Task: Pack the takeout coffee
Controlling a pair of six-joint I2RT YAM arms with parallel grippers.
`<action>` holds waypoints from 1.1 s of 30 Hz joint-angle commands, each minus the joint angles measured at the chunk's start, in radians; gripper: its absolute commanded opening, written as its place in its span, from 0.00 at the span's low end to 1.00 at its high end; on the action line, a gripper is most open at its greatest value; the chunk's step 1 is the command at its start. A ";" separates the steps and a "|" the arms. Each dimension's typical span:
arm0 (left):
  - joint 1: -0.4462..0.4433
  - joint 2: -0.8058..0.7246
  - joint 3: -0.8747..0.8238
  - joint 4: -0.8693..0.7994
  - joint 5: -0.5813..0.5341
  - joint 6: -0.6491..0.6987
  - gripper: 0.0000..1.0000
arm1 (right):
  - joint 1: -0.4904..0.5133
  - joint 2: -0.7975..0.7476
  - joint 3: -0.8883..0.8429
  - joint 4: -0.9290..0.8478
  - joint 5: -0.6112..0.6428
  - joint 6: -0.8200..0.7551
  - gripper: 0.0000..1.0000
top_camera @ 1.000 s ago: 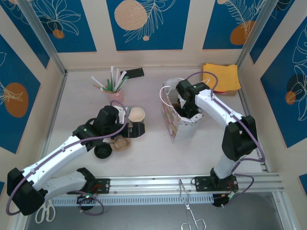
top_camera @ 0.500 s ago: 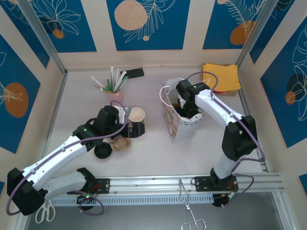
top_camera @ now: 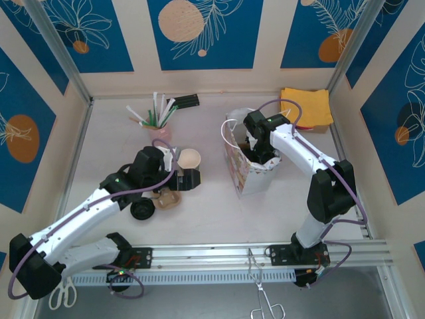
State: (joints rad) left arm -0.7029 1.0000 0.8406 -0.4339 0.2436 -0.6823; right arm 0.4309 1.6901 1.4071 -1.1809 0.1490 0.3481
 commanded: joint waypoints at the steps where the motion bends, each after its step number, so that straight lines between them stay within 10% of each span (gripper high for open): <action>1: -0.015 -0.024 0.029 -0.003 -0.001 -0.007 1.00 | -0.004 0.087 -0.067 0.027 0.024 0.000 0.69; 33: -0.016 -0.026 0.020 0.003 0.006 -0.017 1.00 | 0.008 0.023 -0.013 -0.040 0.026 0.017 0.74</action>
State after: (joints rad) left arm -0.7036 0.9890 0.8410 -0.4339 0.2432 -0.6853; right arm 0.4355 1.6848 1.4208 -1.1961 0.1642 0.3523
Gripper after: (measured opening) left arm 0.998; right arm 0.735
